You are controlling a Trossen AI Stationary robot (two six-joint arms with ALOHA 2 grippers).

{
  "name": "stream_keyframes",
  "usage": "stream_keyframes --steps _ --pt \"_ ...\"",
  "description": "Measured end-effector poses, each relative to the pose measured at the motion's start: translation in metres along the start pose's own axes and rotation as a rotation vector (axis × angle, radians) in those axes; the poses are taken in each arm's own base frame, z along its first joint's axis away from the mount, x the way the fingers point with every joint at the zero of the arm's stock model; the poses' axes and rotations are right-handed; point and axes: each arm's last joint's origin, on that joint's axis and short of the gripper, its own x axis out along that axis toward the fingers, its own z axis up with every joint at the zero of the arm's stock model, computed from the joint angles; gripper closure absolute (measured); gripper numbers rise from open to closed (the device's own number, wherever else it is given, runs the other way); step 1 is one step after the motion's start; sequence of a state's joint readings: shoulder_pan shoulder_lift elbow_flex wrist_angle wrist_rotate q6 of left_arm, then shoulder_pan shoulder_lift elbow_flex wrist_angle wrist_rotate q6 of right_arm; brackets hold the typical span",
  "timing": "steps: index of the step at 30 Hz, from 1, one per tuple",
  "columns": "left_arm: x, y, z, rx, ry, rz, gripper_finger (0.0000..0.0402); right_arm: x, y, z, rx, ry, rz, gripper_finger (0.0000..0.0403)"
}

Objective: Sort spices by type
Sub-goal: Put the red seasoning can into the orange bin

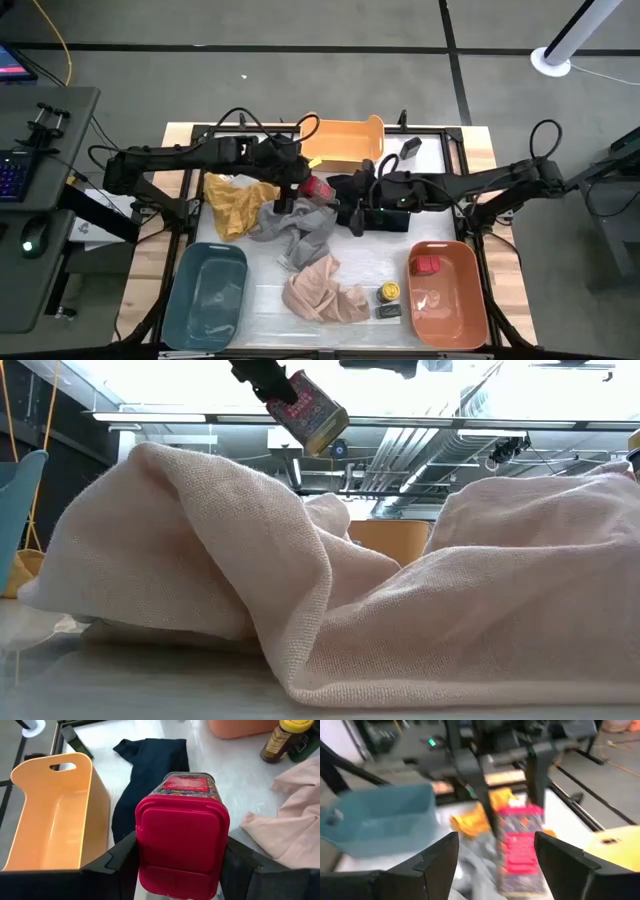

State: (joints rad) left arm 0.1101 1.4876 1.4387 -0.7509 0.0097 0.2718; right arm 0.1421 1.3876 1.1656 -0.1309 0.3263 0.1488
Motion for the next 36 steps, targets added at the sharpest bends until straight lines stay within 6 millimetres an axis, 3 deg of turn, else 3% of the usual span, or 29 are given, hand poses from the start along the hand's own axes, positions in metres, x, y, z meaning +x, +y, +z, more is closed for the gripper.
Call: stream_keyframes --steps 8,21,36 --pt "0.0 0.0 0.0 0.003 -0.001 0.0 0.0219 0.019 -0.01 -0.012 -0.029 0.069 -0.092 0.012" --pt "0.0 0.002 0.002 0.054 -0.006 0.05 0.0206 0.028 -0.015 -0.016 -0.006 0.086 -0.069 0.0058" --pt "0.0 0.002 0.006 0.064 -0.06 0.04 0.0209 0.041 -0.026 -0.021 -0.029 0.104 -0.094 0.0067"
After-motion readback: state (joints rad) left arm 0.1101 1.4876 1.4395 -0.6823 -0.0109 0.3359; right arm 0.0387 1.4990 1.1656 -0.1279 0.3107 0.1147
